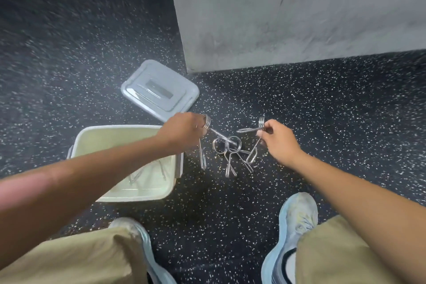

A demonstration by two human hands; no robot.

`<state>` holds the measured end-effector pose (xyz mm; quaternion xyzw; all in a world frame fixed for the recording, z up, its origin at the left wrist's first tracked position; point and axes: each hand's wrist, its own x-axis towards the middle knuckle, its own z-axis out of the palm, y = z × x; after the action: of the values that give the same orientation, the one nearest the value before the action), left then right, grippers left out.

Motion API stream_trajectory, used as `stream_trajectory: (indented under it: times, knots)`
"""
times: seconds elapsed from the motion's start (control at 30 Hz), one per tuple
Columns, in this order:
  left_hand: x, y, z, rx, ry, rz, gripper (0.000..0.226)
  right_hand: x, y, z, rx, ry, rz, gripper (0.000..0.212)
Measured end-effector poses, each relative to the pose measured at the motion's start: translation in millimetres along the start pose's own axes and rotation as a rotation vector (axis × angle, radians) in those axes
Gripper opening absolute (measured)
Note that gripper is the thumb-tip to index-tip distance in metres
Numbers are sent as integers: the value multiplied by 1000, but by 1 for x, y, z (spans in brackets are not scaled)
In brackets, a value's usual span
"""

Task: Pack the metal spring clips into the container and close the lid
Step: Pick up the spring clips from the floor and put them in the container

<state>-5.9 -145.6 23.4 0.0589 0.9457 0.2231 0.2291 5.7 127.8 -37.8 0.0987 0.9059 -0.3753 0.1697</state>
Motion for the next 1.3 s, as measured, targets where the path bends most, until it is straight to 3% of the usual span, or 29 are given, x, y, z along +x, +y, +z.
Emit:
stream_trajectory:
  times: [0.17,0.3,0.43,0.53,0.63,0.83,1.0,1.17,1.3]
  knots:
    - [-23,-21,-33,-202,111,-68,17,-13,-35,9,85,20,-2,9]
    - [-50,-34,-44,-440,224,-173,15,-24,-68,25,363,-18,81,8]
    - [-76,-49,-37,-767,292,-291,25,-34,-97,46,565,-96,191,17]
    - [-93,-64,-24,-863,306,-381,30,-42,-117,61,651,-126,230,27]
    - [-103,-80,-9,-1026,379,-494,24,-52,-137,75,716,-168,241,20]
    - [-101,-124,22,-1346,467,-734,19,-71,-171,101,787,-243,241,8]
    - [-87,-159,40,-1615,426,-945,17,-84,-182,125,633,-236,173,16]
    - [-63,-184,57,-1629,355,-1044,14,-94,-181,144,594,-267,99,15]
    - [-48,-201,68,-1583,392,-1119,16,-102,-177,153,617,-286,84,12]
